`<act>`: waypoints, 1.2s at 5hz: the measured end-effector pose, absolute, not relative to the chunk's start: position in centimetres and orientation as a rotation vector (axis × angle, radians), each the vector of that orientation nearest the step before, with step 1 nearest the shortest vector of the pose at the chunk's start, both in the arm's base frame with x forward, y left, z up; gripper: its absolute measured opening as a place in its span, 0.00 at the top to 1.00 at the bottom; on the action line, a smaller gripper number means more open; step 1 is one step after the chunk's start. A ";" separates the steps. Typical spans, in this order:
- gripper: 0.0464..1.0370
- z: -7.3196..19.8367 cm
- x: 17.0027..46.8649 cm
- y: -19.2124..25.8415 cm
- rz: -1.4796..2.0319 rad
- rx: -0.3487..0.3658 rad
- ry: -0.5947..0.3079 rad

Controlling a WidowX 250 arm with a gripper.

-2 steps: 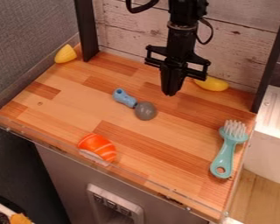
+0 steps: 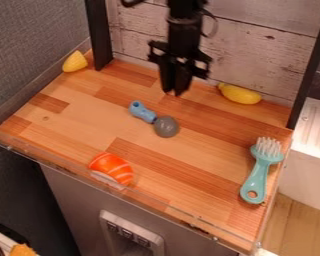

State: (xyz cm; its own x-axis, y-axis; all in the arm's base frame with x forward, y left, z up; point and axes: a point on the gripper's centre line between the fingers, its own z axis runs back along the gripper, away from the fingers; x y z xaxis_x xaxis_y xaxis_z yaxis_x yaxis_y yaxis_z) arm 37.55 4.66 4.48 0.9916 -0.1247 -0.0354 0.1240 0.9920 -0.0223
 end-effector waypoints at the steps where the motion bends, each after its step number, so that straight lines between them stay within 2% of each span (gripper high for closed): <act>1: 0.24 4.1 38.6 8.4 -0.182 -0.029 -0.002; 2: 0.04 4.2 39.3 13.1 -0.179 -0.018 -0.029; 3: 0.04 4.3 39.7 15.7 -0.166 -0.012 -0.030; 6: 0.04 4.9 39.7 16.6 -0.093 -0.013 0.014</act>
State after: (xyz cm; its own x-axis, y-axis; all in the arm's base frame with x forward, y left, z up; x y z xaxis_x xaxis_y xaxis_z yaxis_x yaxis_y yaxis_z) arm 39.74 16.57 4.90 0.9955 -0.0934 -0.0134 0.0932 0.9955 -0.0139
